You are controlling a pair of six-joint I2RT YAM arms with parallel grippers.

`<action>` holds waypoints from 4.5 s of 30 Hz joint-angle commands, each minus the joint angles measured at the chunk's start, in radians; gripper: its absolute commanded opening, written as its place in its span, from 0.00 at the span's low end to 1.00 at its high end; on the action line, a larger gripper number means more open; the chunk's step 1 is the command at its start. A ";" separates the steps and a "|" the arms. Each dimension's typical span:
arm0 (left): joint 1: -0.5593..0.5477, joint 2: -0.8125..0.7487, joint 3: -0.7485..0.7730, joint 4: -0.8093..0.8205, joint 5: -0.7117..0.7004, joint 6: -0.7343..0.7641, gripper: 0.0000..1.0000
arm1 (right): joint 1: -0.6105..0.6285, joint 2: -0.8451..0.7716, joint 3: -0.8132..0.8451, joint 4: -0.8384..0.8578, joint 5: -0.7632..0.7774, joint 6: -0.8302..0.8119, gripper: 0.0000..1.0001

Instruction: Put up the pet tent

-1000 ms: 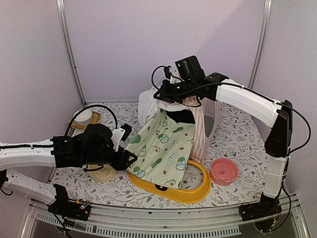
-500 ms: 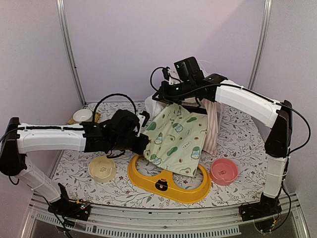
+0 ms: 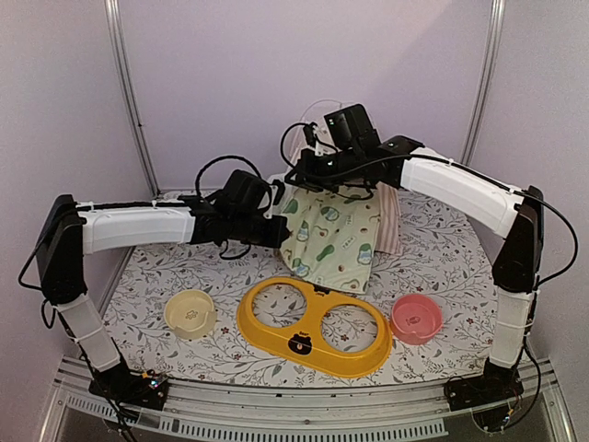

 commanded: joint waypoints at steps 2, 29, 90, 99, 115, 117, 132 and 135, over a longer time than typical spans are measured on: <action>0.043 -0.026 -0.010 0.029 0.146 -0.059 0.00 | 0.014 -0.054 0.056 -0.010 0.011 -0.031 0.00; 0.343 -0.268 -0.224 0.185 0.535 -0.229 0.09 | 0.067 0.000 0.170 -0.141 -0.018 -0.068 0.00; -0.131 -0.580 -0.640 0.051 -0.035 -0.203 0.70 | -0.137 -0.433 -0.808 0.214 0.372 -0.247 0.41; -0.175 -0.421 -0.626 0.190 0.043 -0.281 0.69 | -0.136 -0.431 -0.782 0.203 0.315 -0.231 0.09; -0.148 -0.274 -0.640 0.412 0.026 -0.464 0.71 | -0.134 -0.462 -0.751 0.157 0.238 -0.212 0.00; -0.132 -0.248 -0.636 0.460 0.047 -0.486 0.71 | -0.132 -0.467 -0.751 0.159 0.219 -0.209 0.00; -0.103 -0.103 -0.494 0.526 0.008 -0.486 0.62 | -0.132 -0.466 -0.751 0.148 0.159 -0.207 0.00; -0.103 -0.111 -0.467 0.516 -0.005 -0.467 0.41 | -0.132 -0.460 -0.752 0.145 0.146 -0.216 0.00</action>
